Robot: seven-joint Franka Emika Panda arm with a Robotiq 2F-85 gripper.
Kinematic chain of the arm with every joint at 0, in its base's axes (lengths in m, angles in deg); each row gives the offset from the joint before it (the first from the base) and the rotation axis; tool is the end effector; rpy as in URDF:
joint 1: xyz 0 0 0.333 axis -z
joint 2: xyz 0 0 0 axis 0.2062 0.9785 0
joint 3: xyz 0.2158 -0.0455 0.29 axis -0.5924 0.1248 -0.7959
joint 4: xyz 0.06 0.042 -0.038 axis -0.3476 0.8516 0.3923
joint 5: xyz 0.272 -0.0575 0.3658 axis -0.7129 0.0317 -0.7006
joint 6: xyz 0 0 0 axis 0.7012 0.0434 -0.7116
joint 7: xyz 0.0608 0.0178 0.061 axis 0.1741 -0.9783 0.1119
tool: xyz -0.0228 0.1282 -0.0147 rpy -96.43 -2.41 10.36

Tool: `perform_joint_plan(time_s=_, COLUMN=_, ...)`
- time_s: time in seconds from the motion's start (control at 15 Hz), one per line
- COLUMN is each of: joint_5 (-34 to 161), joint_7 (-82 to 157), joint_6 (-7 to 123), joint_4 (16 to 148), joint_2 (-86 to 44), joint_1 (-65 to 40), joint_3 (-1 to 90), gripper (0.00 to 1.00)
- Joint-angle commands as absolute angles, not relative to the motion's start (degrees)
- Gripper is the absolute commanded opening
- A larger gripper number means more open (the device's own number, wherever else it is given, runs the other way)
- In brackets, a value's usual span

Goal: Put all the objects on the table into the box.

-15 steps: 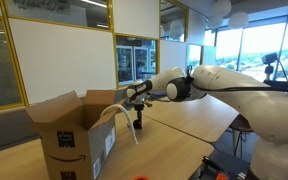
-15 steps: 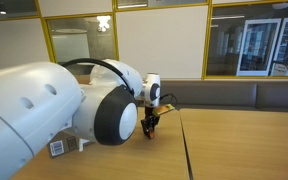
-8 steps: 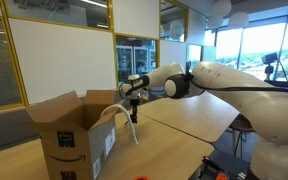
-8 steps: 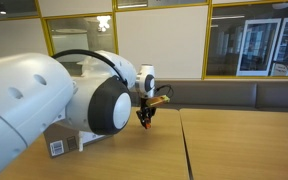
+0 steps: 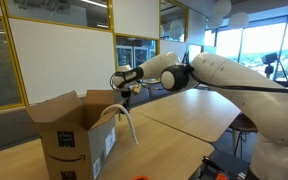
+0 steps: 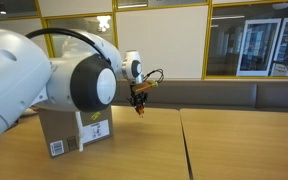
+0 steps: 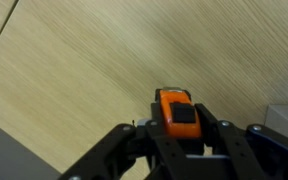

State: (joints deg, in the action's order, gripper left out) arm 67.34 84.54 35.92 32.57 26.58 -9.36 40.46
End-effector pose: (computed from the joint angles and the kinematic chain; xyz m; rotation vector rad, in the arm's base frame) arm 0.9194 -0.0512 0.2475 2.8018 1.0835 0.0763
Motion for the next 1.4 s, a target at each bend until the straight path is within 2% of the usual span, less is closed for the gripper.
perform_joint_plan(time_s=0.0, joint_5=69.5, joint_7=79.0, joint_6=40.5, joint_4=43.5, joint_2=16.7, joint_1=-12.3, joint_3=42.5, gripper=0.15)
perform_joint_plan(time_s=0.33, joint_5=71.7, joint_7=70.8, joint_6=46.2, joint_4=55.0, joint_2=5.6, joint_1=-16.2, joint_3=44.3, gripper=0.15)
perform_joint_plan(time_s=0.87, joint_5=88.7, joint_7=46.3, joint_6=53.3, joint_4=73.3, joint_2=-12.3, joint_1=-23.8, joint_3=46.4, gripper=0.15)
perform_joint_plan(time_s=1.33, joint_5=91.0, joint_7=39.9, joint_6=51.2, joint_4=91.2, joint_2=-28.6, joint_1=-26.9, joint_3=39.1, gripper=0.15)
